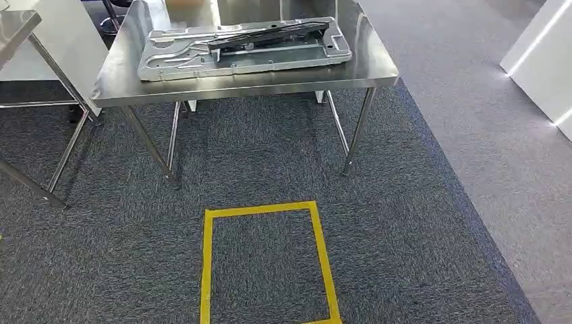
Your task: Take the parts from the cabinet and place them on the table.
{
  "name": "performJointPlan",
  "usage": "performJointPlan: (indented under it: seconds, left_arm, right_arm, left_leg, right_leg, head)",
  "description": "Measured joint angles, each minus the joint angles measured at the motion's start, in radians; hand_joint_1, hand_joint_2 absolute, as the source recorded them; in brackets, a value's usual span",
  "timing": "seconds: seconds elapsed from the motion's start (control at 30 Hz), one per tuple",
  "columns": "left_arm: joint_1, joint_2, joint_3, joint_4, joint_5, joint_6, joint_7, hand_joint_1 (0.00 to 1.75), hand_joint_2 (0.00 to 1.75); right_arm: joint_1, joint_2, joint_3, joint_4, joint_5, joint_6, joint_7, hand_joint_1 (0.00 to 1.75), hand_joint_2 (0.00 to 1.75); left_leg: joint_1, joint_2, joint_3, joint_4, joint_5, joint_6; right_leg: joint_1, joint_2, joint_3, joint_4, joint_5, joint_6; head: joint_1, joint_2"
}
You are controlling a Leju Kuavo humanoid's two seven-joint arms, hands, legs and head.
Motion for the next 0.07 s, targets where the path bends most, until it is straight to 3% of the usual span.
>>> performJointPlan:
  seconds: [0.07]
  left_arm:
    - [0.007,0.001,-0.039,-0.005,0.032,0.004,0.009,0.0,0.0]
  right_arm:
    - [0.007,-0.005,0.042,-0.005,-0.035,0.0,0.002,0.0,0.0]
  left_leg:
    - [0.0,0.0,0.0,0.0,0.0,0.0]
  right_leg:
    - [0.0,0.0,0.0,0.0,0.0,0.0]
  head:
    - [0.0,0.0]
